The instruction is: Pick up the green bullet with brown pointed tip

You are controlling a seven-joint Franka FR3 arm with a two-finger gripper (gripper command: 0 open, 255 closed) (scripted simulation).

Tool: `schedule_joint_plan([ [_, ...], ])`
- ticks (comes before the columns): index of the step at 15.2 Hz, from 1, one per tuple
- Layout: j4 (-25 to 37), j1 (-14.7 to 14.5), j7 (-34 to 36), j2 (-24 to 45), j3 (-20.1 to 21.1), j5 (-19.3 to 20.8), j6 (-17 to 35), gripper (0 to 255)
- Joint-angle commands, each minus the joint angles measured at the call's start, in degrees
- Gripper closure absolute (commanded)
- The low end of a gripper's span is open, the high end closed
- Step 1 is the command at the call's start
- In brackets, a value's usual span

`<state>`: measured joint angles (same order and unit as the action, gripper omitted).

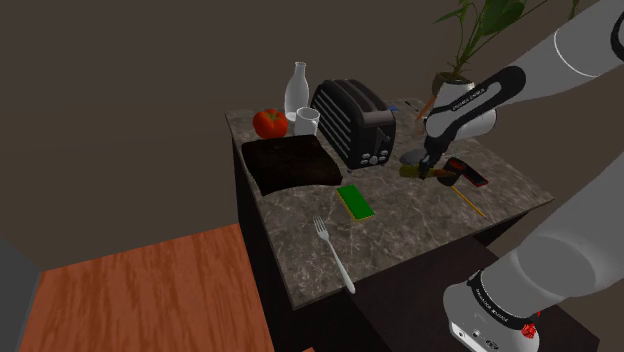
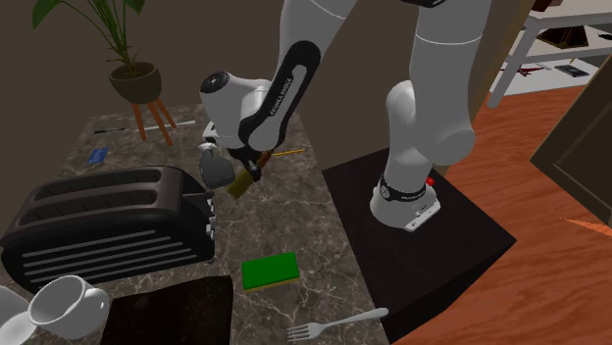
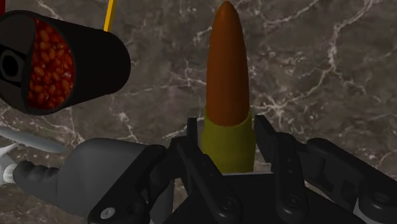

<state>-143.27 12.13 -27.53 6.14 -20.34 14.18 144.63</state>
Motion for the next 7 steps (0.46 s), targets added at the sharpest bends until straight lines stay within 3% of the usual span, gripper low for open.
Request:
schedule_joint_plan([
  [1, -0.06, -0.08, 0.08, -1.83, -0.14, 0.48, -1.75, 255],
  [7, 0.40, -0.21, 0.13, -4.99, -0.16, 1.09, -5.28, 255],
])
